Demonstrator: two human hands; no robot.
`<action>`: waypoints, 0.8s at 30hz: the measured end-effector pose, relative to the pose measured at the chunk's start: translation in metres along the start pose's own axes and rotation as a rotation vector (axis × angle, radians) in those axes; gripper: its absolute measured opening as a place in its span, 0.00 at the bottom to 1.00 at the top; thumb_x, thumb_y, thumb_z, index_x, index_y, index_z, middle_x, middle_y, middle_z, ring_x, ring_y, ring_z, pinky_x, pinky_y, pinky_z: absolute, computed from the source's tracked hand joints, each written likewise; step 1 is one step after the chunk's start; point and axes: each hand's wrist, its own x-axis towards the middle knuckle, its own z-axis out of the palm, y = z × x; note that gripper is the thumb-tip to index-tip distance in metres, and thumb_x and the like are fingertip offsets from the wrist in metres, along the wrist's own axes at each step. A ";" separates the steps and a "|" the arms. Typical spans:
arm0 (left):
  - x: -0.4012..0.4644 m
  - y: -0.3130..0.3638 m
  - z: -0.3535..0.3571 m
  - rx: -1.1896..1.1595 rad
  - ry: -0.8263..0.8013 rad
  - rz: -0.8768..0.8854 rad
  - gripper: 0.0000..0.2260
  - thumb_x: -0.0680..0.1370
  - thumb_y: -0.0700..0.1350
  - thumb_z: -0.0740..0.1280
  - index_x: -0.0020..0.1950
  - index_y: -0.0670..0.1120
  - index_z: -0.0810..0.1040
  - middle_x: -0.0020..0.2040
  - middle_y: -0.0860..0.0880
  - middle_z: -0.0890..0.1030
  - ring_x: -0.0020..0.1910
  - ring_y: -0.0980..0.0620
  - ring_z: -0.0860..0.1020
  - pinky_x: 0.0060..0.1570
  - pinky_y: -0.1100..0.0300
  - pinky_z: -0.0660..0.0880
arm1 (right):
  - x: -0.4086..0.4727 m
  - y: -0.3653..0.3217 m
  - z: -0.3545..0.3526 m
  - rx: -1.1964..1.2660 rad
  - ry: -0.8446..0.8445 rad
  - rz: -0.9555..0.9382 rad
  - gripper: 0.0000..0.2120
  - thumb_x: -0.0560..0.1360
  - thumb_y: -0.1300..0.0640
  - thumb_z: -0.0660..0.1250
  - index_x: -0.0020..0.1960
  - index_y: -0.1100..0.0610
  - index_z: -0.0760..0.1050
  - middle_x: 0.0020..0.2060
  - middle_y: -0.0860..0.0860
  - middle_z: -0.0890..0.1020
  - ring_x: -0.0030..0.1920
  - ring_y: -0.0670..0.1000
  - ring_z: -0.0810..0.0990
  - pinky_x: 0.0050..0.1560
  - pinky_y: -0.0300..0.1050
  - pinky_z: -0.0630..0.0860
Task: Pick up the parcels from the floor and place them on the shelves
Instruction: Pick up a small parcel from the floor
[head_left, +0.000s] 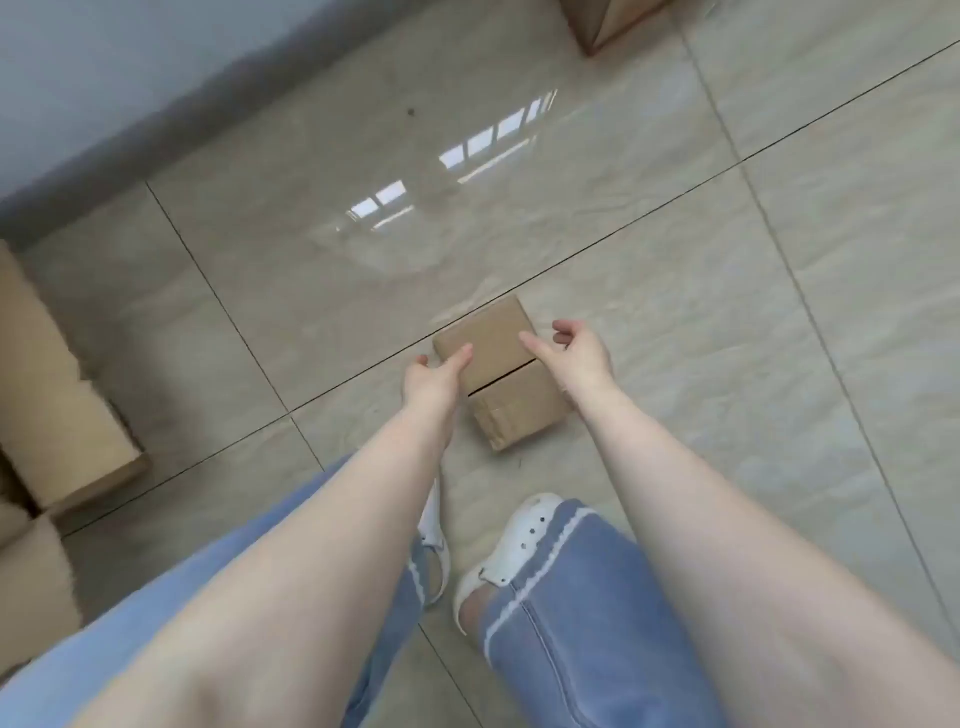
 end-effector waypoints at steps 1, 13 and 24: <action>0.010 -0.002 0.004 -0.025 0.010 0.008 0.37 0.77 0.50 0.71 0.80 0.42 0.57 0.78 0.44 0.65 0.76 0.47 0.65 0.71 0.54 0.62 | 0.010 0.003 0.007 -0.032 -0.006 -0.004 0.35 0.69 0.43 0.73 0.70 0.58 0.70 0.67 0.55 0.77 0.66 0.54 0.75 0.66 0.47 0.70; 0.038 0.009 0.013 -0.091 0.004 0.098 0.26 0.77 0.47 0.71 0.69 0.41 0.64 0.63 0.45 0.76 0.53 0.51 0.75 0.50 0.63 0.71 | 0.034 -0.010 0.031 -0.054 0.099 -0.080 0.28 0.67 0.44 0.75 0.61 0.57 0.76 0.57 0.55 0.83 0.59 0.57 0.80 0.61 0.53 0.74; -0.222 0.126 -0.040 -0.072 -0.149 0.251 0.36 0.71 0.52 0.77 0.70 0.47 0.59 0.59 0.47 0.74 0.57 0.50 0.77 0.60 0.58 0.72 | -0.192 -0.147 -0.111 0.778 0.278 -0.091 0.29 0.61 0.50 0.80 0.57 0.55 0.73 0.57 0.59 0.82 0.54 0.54 0.83 0.58 0.50 0.80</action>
